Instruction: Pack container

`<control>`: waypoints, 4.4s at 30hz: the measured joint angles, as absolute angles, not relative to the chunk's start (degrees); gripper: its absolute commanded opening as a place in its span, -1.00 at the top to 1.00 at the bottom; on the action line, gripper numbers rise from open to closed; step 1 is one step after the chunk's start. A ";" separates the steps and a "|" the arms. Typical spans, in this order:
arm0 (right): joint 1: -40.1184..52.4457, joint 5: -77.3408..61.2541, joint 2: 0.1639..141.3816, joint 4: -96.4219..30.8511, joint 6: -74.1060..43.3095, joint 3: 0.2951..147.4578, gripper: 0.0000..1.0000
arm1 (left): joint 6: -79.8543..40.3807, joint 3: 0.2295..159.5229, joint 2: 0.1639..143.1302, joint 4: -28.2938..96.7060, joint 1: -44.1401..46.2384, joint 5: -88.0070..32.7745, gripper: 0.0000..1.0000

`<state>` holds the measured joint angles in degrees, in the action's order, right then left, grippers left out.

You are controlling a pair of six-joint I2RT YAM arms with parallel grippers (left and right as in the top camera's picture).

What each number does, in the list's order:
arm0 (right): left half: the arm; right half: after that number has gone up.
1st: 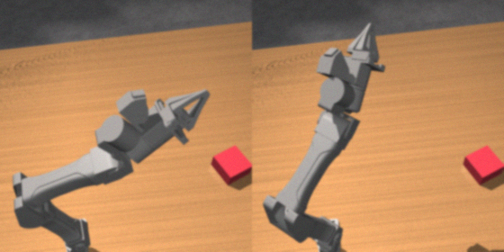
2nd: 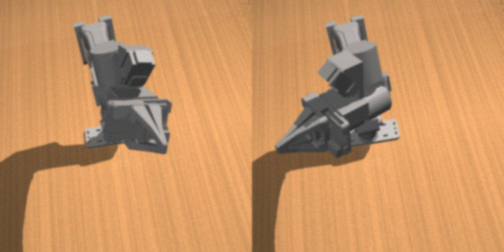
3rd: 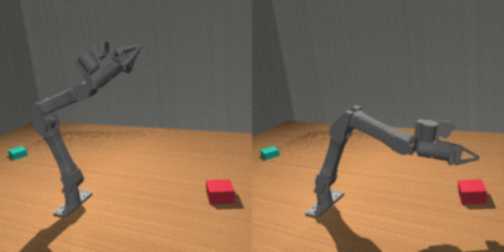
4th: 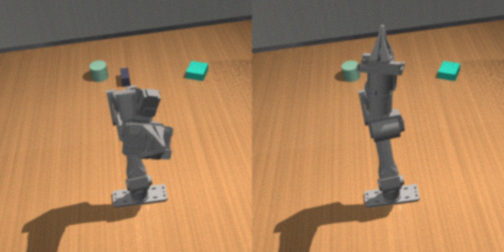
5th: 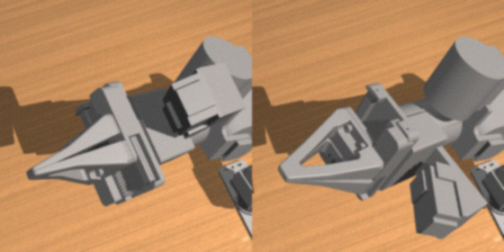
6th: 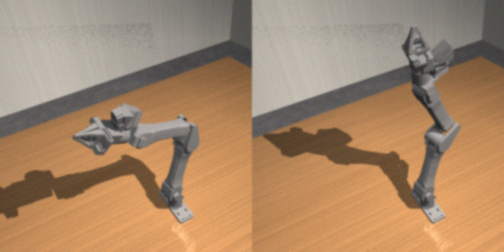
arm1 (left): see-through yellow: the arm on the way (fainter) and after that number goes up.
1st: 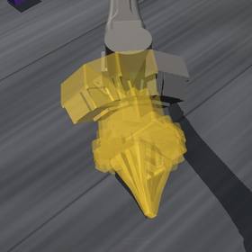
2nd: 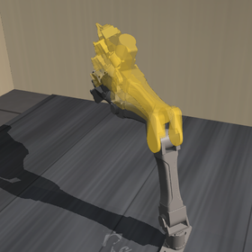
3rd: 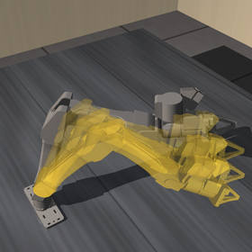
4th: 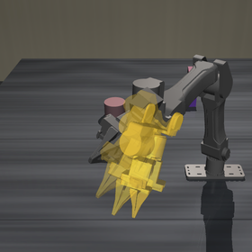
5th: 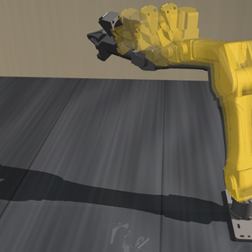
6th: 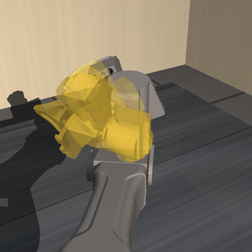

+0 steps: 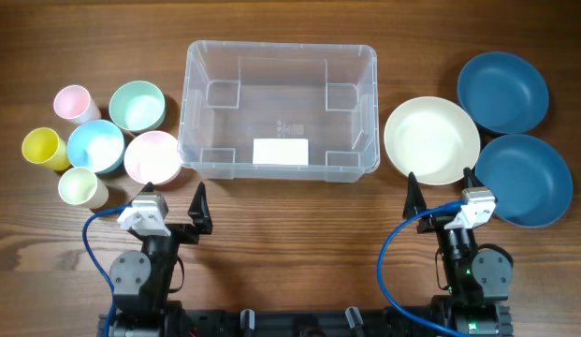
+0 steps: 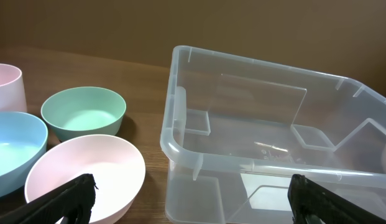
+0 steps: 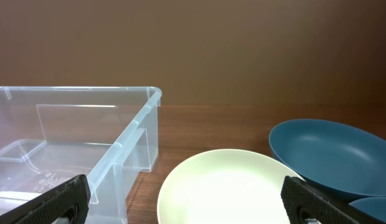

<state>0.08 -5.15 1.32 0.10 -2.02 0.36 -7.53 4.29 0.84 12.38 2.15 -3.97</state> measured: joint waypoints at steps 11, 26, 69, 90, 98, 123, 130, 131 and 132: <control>0.08 -5.13 1.32 0.10 -2.02 0.36 -1.00 | -7.53 4.29 0.84 12.38 2.15 -3.97 -1.00; 0.08 -5.15 1.32 0.10 -2.02 0.36 -0.99 | -7.53 4.29 0.84 12.38 2.15 -3.97 -1.00; 0.08 0.05 1.50 0.23 -25.63 0.36 -1.00 | -7.53 4.29 0.84 12.38 2.15 -3.97 -0.99; 0.08 8.27 24.01 -19.90 -38.06 17.76 -0.99 | -7.53 4.23 0.84 12.34 2.15 -3.95 -0.99; 0.08 9.06 47.27 -37.67 -35.68 46.83 -0.99 | -7.53 4.10 0.84 12.34 2.15 -3.92 -0.99; -7.57 6.42 85.27 -40.10 -41.17 48.93 -0.90 | -7.53 4.10 0.84 12.38 2.15 -3.92 -0.99; -14.74 -0.25 88.09 -37.17 -38.68 48.93 -0.75 | -7.53 4.10 0.84 12.36 2.15 -3.95 -1.00; -14.72 -0.67 88.09 -36.82 -38.24 48.93 -0.74 | -7.53 4.10 0.84 12.38 2.15 -3.92 -0.99; -14.72 -1.23 88.09 -36.73 -37.82 48.93 -0.73 | -7.53 4.10 0.84 12.38 2.15 -3.95 -1.00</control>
